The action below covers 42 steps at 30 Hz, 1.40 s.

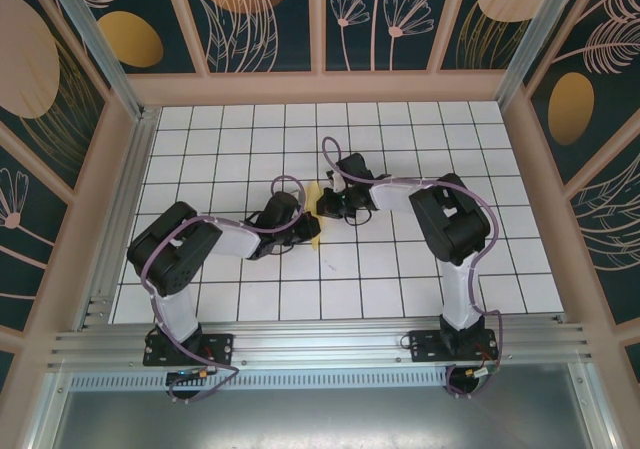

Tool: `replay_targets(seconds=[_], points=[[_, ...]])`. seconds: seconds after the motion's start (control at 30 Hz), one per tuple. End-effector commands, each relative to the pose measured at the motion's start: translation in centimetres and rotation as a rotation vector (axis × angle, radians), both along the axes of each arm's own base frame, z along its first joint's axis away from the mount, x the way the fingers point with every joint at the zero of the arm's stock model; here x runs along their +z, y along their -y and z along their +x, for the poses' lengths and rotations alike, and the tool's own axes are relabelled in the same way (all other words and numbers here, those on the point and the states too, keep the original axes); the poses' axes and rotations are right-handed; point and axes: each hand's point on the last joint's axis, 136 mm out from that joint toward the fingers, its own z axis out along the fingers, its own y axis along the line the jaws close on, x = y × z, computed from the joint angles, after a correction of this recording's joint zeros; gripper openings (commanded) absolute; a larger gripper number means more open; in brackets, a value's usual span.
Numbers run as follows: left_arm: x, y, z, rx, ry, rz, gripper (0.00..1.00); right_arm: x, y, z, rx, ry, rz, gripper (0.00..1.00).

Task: Fold a paper plane with a square sheet of paper (pick it up from the middle)
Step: Fold the wing for the fifth time at the center of the table.

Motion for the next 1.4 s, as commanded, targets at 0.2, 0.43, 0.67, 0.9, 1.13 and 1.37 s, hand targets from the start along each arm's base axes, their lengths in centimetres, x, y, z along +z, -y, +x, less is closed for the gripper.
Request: replay_targets(seconds=[0.2, 0.43, 0.67, 0.9, 1.13, 1.37], points=[[5.5, -1.7, 2.6, 0.079, 0.08, -0.076, 0.16, -3.5, 1.4, -1.3, 0.032, -0.054, -0.094, 0.0], [4.9, -1.8, 5.2, 0.104, 0.078, -0.072, 0.16, -3.1, 1.0, -1.5, 0.055, -0.047, -0.058, 0.0], [3.7, -0.4, 7.4, 0.083, 0.059, -0.083, 0.14, -2.8, 0.8, -1.6, 0.067, -0.043, -0.037, 0.0], [0.7, -2.2, 8.6, 0.156, 0.03, 0.071, 0.12, -2.8, 0.8, -1.8, 0.076, -0.04, -0.031, 0.0], [-1.2, -2.9, 9.3, 0.182, -0.012, 0.166, 0.11, -1.3, 0.3, -1.5, 0.088, -0.012, 0.001, 0.0], [-2.2, -4.0, 9.7, 0.239, -0.052, 0.234, 0.14, -3.9, 1.9, -2.4, 0.059, -0.074, -0.092, 0.0]])
